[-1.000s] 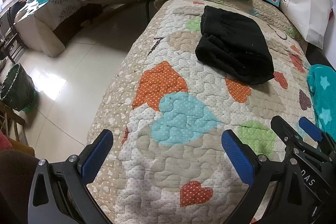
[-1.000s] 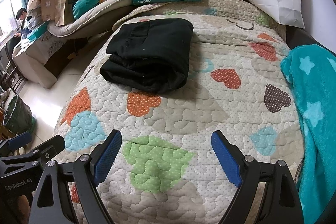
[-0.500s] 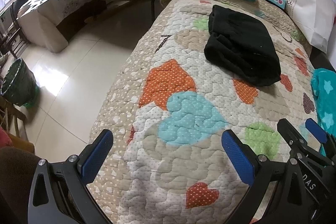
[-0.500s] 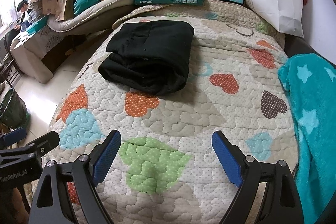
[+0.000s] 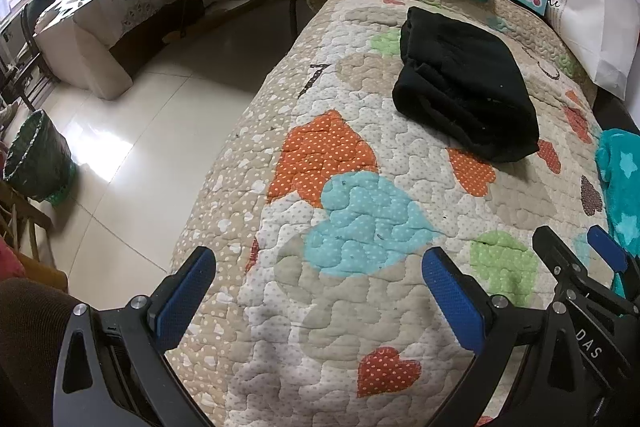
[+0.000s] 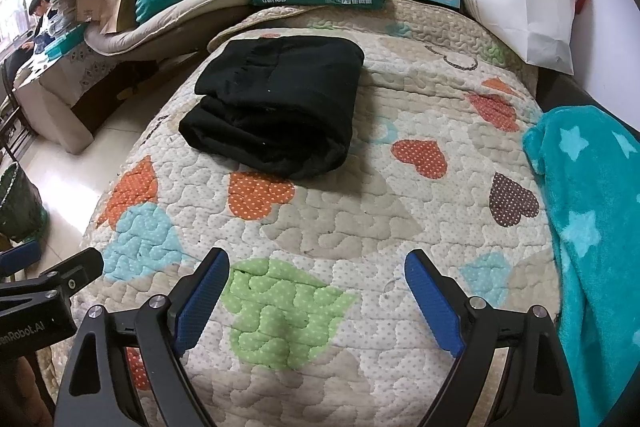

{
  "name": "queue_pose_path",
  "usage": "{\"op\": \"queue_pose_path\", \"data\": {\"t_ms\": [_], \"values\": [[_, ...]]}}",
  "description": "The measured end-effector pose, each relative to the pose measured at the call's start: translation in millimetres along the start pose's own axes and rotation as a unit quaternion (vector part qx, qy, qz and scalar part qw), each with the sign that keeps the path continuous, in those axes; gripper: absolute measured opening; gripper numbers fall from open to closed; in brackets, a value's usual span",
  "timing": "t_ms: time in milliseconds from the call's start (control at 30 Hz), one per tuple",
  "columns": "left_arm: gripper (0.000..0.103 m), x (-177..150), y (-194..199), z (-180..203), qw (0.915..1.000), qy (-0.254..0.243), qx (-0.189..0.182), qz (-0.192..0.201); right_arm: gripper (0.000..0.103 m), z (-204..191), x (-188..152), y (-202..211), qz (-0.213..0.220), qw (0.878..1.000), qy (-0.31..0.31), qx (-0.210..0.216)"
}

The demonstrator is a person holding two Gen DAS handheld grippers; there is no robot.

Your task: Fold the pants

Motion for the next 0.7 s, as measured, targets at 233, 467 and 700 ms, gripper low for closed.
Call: {"op": "queue_pose_path", "data": {"t_ms": [233,467,700], "values": [[0.103,-1.4,-3.1,-2.9,1.0,0.002,0.001,-0.003,0.093,-1.6,-1.8,-1.7,-0.003,1.0,0.005,0.0],[0.103,-2.6,-4.3,-4.2,1.0,0.005,0.002,-0.005,0.093,-2.2,-1.9,-1.2,-0.003,1.0,0.004,0.0],[0.103,-3.0,-5.0,-4.8,1.0,0.005,0.002,-0.006,0.093,-2.8,-3.5,-2.5,-0.004,1.0,0.006,0.001]]}}
Point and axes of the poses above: each gripper's, at about its wrist camera, not at the fingertips, and y roughly against the way its jaws point, z to its right, x to its top, the point moved 10 cm from there along -y, roughly the way its jaws point, and after that the axes turned 9 degrees about z, right-handed, at the moved point
